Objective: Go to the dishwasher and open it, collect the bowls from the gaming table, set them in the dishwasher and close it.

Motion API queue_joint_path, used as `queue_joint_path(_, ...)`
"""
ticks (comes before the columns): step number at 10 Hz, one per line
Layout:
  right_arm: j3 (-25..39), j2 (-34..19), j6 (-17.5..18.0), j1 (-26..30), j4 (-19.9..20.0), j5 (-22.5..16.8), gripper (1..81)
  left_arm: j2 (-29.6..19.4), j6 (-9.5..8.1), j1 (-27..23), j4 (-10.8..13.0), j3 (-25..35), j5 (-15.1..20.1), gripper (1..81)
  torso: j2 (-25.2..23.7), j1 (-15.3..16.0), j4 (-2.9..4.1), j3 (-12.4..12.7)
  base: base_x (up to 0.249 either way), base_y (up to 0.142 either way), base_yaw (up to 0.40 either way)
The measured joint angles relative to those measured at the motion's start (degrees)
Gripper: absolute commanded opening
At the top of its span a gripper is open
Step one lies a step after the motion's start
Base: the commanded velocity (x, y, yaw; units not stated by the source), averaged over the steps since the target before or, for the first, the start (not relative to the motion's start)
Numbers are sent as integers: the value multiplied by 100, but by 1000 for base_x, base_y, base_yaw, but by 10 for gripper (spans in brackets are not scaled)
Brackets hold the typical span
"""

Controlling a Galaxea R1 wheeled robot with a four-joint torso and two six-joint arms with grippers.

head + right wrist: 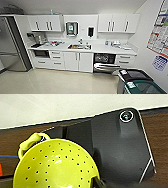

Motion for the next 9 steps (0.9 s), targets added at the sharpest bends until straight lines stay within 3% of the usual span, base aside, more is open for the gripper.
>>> queue_joint_path(9, 2, -54, 0, -1, 0, 2, 10, -5, 0, 9, 0, -1, 2, 10, 2, -2, 0, 0, 114, 0, 0)
